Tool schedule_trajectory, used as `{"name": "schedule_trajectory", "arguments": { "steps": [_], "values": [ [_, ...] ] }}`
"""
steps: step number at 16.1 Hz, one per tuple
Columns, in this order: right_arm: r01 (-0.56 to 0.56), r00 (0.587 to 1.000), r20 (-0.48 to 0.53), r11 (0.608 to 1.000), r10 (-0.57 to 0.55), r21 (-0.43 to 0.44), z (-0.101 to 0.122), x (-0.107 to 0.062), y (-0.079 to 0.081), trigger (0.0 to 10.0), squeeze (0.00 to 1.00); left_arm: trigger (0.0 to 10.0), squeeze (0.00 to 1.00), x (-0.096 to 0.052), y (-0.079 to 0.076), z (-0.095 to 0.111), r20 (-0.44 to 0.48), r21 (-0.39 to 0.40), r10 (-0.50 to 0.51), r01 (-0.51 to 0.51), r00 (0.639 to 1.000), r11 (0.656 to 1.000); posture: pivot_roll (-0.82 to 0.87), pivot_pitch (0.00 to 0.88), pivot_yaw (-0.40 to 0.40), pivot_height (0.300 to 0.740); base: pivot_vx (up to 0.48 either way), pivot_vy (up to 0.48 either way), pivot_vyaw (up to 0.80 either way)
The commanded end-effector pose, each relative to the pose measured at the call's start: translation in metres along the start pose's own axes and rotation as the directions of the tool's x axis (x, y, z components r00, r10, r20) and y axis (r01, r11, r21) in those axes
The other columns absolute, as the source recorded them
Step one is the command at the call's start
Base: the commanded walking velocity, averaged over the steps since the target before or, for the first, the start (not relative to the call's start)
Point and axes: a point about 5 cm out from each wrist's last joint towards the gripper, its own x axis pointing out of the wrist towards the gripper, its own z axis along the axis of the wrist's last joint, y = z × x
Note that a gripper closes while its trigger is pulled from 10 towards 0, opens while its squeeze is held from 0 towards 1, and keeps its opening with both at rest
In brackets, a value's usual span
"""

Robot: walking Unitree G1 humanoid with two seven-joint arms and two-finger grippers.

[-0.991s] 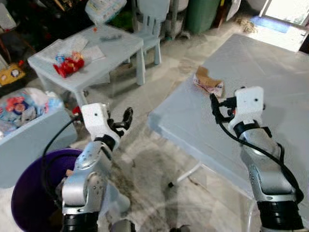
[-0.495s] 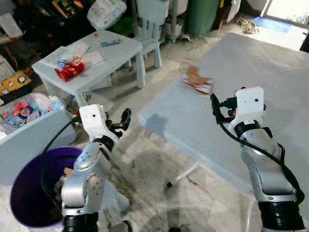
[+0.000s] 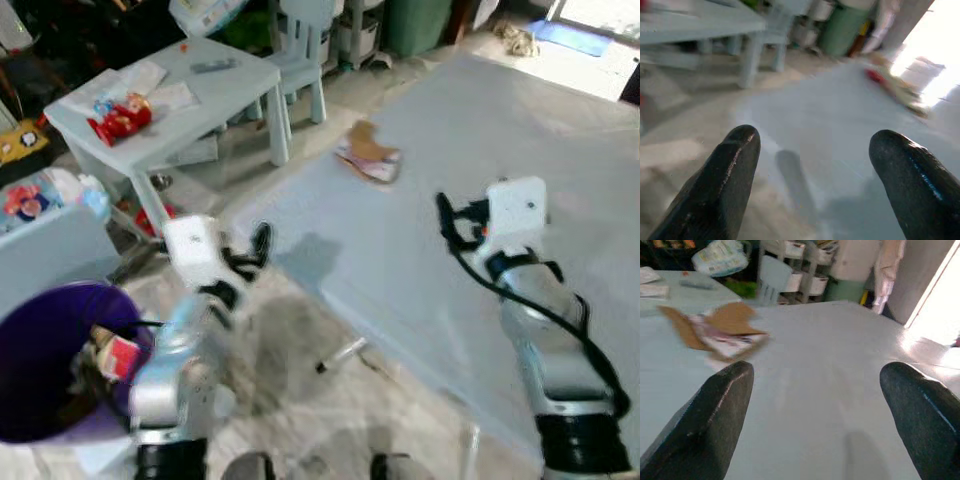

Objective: Picking trash to rubbish bin

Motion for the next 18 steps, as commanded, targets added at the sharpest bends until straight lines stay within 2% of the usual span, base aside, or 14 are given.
{"name": "schedule_trajectory", "arguments": {
  "steps": [1, 10, 18],
  "values": [
    [-0.008, 1.0, 0.009, 1.0, 0.008, 0.007, 0.0023, -0.0001, 0.0021, 10.0, 0.0, 10.0, 0.0, 0.0003, 0.0029, 0.0056, 0.021, 0.016, 0.011, -0.011, 1.0, 1.0, 0.01, 0.156, -0.022, 0.74, 0.0, 0.0, 0.0],
    [-0.023, 1.0, 0.022, 1.0, 0.023, 0.017, 0.004, -0.0007, 0.0048, 10.0, 0.0, 10.0, 0.0, 0.0018, -0.0005, 0.0074, 0.026, 0.036, -0.021, 0.02, 0.999, 0.999, 0.01, 0.156, -0.02, 0.74, 0.0, 0.0, 0.0],
    [-0.019, 0.999, 0.027, 1.0, 0.019, 0.01, 0.0048, 0.0003, 0.004, 10.0, 0.0, 10.0, 0.0, 0.0018, -0.0038, 0.0053, 0.018, 0.055, -0.047, 0.046, 0.999, 0.997, 0.0, 0.152, -0.02, 0.74, 0.311, 0.0, 0.0]
  ]
}}
